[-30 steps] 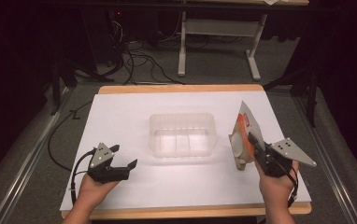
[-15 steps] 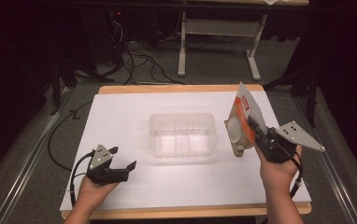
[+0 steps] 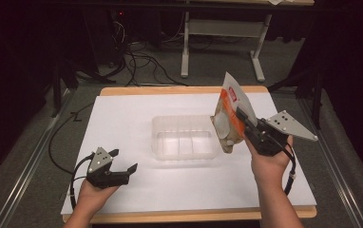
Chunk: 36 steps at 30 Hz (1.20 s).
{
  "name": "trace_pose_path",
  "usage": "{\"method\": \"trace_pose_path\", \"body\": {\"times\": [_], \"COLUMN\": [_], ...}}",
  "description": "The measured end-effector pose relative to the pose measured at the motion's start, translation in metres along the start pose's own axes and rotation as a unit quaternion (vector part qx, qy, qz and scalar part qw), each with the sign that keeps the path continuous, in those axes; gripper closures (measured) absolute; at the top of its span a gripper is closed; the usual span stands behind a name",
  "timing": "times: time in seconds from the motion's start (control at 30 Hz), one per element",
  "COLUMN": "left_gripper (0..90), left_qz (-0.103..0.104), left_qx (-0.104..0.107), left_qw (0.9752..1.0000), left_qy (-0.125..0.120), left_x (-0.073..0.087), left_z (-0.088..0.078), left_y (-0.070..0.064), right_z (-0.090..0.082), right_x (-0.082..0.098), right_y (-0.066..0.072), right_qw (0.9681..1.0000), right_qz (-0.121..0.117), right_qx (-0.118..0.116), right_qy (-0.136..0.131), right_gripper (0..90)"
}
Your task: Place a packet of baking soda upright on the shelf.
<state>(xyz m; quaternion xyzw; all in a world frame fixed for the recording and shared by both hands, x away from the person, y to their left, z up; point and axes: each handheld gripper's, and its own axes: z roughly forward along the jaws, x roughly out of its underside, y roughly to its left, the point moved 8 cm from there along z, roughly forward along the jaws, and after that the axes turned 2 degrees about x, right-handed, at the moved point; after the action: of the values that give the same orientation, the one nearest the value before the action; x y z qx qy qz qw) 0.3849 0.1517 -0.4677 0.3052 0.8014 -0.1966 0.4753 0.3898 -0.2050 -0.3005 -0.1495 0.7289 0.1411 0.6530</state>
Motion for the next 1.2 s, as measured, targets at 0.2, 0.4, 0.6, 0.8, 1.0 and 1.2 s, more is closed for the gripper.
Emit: {"method": "trace_pose_path", "body": {"times": [0.2, 0.4, 0.6, 0.8, 1.0, 1.2], "left_gripper": [13.6, 14.6, 14.6, 14.5, 14.5, 14.9], "left_qz": [0.001, 0.012, 0.006, -0.006, -0.007, 0.016], "left_qx": [-0.004, -0.011, -0.024, -0.046, -0.028, -0.02], "left_qw": [1.0, 0.9999, 0.9997, 0.9988, 0.9996, 0.9993], "left_qy": [-0.004, -0.003, -0.004, -0.015, -0.002, 0.025], "left_x": [-0.001, -0.001, -0.002, -0.004, -0.001, 0.005], "left_z": [0.0, -0.001, -0.002, -0.006, -0.003, 0.005], "left_y": [-0.001, -0.001, 0.002, 0.01, 0.009, 0.002], "right_z": [0.016, 0.032, 0.048, 0.062, 0.076, 0.092], "right_x": [-0.001, 0.005, 0.012, 0.019, 0.028, 0.041], "right_y": [0.018, 0.032, 0.047, 0.056, 0.061, 0.066], "right_qw": [0.9998, 0.9996, 0.9992, 0.9991, 0.9989, 0.9985], "right_qz": [-0.018, -0.011, -0.016, -0.011, -0.01, -0.014], "right_qx": [-0.011, -0.023, -0.033, -0.035, -0.035, -0.034], "right_qy": [0.004, 0.01, 0.014, 0.02, 0.03, 0.041], "right_gripper": [90.0, 90.0, 90.0, 90.0, 90.0, 90.0]}}
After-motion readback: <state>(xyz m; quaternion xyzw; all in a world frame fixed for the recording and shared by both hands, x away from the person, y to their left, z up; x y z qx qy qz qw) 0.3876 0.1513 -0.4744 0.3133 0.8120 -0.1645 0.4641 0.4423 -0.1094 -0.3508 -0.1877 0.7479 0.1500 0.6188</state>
